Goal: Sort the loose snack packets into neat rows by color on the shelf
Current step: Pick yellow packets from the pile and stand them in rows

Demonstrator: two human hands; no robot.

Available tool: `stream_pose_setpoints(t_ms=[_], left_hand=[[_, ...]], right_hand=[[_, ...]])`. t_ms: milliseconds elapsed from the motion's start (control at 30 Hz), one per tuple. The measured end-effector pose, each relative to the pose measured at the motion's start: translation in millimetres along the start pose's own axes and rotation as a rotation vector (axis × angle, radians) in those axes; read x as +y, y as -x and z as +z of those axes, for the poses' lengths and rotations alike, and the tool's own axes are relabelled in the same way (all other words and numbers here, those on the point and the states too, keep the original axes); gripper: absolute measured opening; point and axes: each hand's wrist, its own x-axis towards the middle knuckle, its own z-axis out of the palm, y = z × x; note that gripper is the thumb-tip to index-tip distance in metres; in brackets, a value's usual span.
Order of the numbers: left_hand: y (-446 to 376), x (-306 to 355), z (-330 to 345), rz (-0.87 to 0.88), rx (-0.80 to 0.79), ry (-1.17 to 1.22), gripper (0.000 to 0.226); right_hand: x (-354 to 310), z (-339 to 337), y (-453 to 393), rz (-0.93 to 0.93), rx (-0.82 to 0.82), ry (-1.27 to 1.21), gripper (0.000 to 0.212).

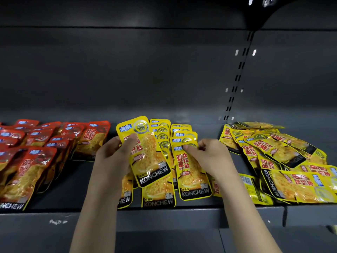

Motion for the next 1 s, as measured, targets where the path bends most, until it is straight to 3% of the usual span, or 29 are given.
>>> stream_pose_setpoints(t_ms=[133,267,467,700,867,933,1000], left_hand=[[-7.7,-7.0,1.6,0.031,-0.080,-0.145,0.027],[-9.9,-12.3,13.3,0.079,-0.173,-0.263,0.041],[1.3,-19.7,47.9,0.136,-0.315,-0.551,0.012],[6.9,-24.3,62.0,0.308,-0.130,-0.901,0.034],[17.1,-19.6,71.8,0.414,-0.029,-1.011,0.061],[18.7,-15.6,78.7,0.499,-0.101,-1.006,0.061],[18.4,-12.2,90.7,0.545,-0.357,-1.022,0.059]], right_hand=[[-0.4,-12.8,4.6,-0.044,0.050,0.032,0.046],[11.2,-31.8,3.8,-0.029,0.100,0.038,0.032],[34.7,-50.8,4.8,0.025,0.116,-0.036,0.024],[48.7,-64.0,7.3,-0.024,0.138,-0.078,0.013],[52.3,-72.6,5.9,-0.061,0.134,-0.097,0.011],[53.9,-77.2,5.9,-0.071,0.133,-0.086,0.011],[55.6,-82.6,5.7,-0.079,0.139,-0.081,0.012]])
